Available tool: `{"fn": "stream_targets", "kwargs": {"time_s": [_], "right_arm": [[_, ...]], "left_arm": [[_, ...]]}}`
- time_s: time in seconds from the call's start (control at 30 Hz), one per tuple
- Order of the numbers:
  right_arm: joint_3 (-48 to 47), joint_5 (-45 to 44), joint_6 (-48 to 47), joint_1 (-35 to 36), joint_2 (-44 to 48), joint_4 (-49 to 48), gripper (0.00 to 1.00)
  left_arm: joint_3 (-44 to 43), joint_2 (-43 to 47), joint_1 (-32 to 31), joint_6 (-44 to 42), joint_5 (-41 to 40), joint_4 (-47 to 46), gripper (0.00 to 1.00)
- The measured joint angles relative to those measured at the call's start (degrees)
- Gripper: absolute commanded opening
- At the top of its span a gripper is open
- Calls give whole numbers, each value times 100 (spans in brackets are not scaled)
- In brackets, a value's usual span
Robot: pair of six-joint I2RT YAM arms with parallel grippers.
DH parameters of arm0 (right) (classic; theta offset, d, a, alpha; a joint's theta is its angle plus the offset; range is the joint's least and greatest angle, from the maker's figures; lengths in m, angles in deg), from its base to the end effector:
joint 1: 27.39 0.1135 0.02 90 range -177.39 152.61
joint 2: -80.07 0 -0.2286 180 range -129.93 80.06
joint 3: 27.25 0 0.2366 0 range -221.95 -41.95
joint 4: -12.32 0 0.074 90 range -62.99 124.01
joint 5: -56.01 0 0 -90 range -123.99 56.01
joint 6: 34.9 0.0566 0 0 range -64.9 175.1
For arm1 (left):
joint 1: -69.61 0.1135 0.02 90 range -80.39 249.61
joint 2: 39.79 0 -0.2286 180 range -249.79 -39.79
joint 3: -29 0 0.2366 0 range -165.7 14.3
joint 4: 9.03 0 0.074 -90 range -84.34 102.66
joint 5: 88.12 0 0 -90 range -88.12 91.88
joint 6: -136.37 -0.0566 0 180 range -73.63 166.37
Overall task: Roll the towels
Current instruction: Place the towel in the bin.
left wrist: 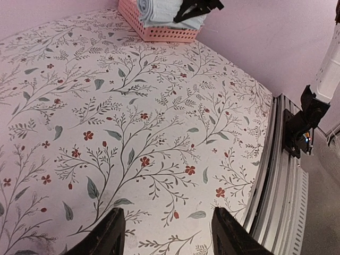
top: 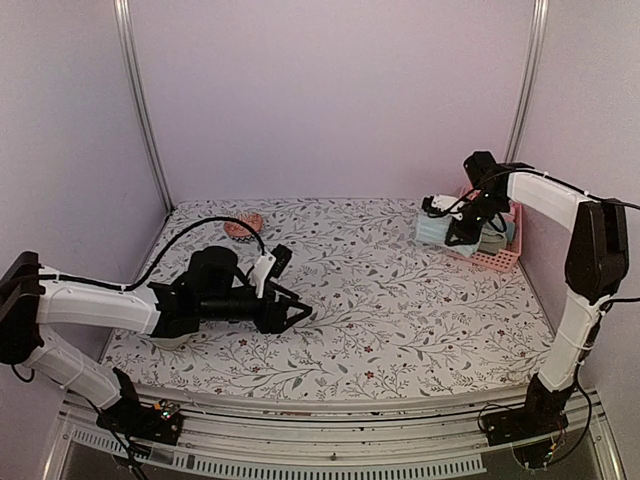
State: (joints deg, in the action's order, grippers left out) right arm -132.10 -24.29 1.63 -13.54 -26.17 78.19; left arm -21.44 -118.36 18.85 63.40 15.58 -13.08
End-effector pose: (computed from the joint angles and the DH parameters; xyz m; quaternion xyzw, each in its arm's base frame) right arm 0.3576 0.0980 0.2075 -0.5553 0.8038 0.0114 0.2129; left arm 0.1801 -0.2417 0.1734 0.3038 0.7784 -0.3843 0.3926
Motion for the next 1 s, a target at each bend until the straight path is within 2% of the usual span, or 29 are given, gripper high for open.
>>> {"fn": "stream_targets", "kwargs": {"time_s": [0.23, 0.4, 0.63, 1.0], "right_arm": [[-1023, -278, -229, -1220, -393, -175, 11], [-1397, -518, -374, -1659, -911, -339, 11], [-1447, -643, -577, -1853, -1360, -376, 10], [-1440, -605, -750, -1884, -1397, -374, 10]], "left_arm": [[0, -85, -24, 55, 103, -87, 57], [0, -149, -63, 83, 129, -122, 56], [0, -184, -138, 138, 131, -160, 56], [-2, -280, -164, 168, 131, -210, 56]]}}
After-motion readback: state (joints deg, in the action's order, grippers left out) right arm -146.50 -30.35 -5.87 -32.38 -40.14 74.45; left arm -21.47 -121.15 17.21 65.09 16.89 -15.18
